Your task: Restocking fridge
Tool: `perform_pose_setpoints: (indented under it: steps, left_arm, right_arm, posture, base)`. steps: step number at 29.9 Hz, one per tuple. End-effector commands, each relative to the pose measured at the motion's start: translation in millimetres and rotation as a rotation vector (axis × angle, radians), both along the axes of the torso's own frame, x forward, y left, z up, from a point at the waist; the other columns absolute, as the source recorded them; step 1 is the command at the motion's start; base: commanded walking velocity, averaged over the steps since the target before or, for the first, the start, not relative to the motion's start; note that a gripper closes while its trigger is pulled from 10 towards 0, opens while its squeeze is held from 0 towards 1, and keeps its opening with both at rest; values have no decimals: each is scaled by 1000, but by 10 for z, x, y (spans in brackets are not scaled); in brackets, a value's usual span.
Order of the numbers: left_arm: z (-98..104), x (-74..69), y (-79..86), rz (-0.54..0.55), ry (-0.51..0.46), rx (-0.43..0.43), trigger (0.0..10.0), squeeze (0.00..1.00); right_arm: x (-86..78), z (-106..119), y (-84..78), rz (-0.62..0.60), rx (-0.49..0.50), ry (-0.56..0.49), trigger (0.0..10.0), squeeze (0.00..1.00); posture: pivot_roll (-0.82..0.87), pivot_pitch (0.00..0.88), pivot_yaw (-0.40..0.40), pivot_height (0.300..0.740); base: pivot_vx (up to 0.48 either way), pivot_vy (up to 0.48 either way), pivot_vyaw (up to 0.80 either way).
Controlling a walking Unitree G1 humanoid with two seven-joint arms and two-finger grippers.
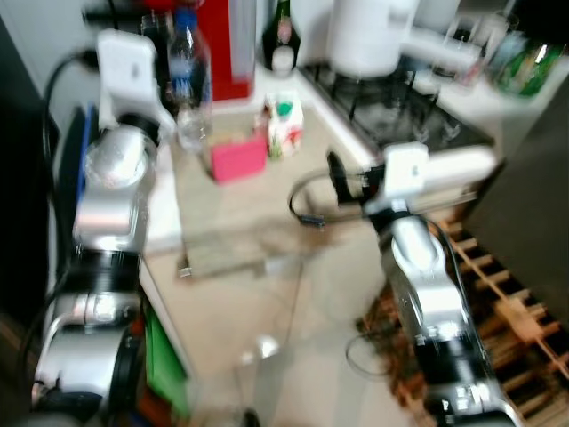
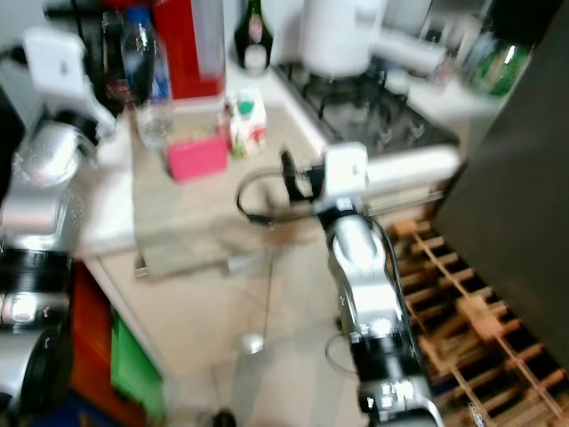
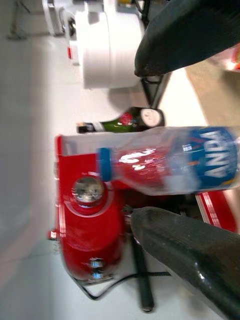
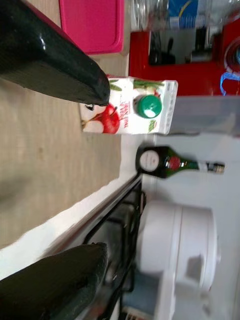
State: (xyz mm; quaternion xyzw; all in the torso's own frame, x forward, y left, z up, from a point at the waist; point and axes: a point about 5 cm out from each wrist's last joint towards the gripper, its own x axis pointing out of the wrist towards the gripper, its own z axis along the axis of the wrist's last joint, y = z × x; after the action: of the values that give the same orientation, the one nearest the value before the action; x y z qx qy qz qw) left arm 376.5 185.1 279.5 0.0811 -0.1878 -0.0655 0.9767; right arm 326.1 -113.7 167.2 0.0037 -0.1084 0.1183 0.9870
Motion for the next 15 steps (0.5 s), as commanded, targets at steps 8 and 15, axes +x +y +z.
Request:
perform_pose_setpoints:
  steps: [8,15]
  left_arm:
    - [419,290,-18,13,-14,-12,10000,0]
    - [327,437,60,18,134,-153,10000,0]
  right_arm:
    - [-107,111,14,29,-23,-47,10000,39]
    - [-354,100,134,100,7,-22,10000,39]
  posture:
    - [-103,0,44,740]
    - [-122,0,72,740]
  base:
    - [0,0,0]
    - [0,0,0]
